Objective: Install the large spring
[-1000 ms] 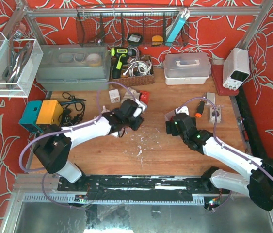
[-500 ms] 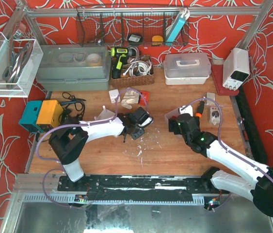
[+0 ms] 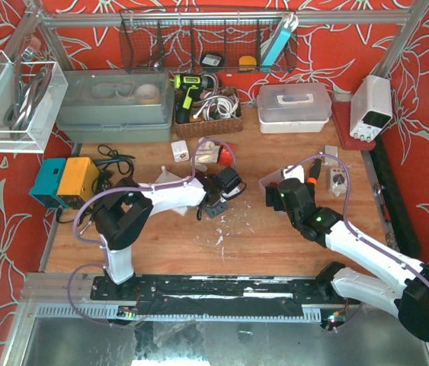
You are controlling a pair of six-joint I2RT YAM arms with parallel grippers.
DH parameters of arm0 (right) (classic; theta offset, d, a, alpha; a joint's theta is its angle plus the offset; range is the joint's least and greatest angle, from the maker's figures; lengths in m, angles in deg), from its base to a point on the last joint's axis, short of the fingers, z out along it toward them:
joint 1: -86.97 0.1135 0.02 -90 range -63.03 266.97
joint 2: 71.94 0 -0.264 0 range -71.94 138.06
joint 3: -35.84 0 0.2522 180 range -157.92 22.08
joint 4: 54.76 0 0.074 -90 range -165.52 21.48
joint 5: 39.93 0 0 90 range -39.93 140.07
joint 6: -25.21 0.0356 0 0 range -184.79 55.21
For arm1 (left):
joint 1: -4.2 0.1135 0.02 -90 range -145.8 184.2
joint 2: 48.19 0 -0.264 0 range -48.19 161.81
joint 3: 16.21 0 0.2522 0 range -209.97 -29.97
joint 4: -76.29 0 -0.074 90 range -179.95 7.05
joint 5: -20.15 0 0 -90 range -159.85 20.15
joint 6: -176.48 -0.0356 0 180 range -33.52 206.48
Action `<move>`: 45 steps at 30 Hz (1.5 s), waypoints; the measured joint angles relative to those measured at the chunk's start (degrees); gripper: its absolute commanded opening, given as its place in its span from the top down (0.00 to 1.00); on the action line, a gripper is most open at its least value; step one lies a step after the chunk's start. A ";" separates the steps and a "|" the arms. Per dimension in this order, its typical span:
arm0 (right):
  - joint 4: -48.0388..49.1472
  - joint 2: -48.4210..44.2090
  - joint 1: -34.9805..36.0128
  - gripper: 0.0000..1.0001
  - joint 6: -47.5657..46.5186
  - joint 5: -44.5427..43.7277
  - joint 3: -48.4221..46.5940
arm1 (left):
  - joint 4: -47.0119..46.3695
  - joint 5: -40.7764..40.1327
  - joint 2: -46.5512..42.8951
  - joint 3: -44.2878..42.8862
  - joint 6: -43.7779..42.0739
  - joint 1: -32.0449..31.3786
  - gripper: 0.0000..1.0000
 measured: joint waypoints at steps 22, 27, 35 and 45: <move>0.00 -1.29 0.09 0.02 0.00 -0.35 0.04 | 6.51 -4.57 2.89 -1.57 -2.43 2.36 0.62; 0.00 -1.33 0.26 0.02 0.00 -0.37 0.04 | 6.56 -4.87 3.48 -2.21 -3.10 2.93 0.65; 0.00 -1.33 0.26 0.02 0.00 -0.37 0.04 | 6.71 -3.34 3.65 -2.45 -3.30 2.97 0.81; 0.00 -1.36 0.26 0.02 0.00 -0.37 0.04 | 7.39 -2.82 3.63 -2.93 -2.99 2.97 0.87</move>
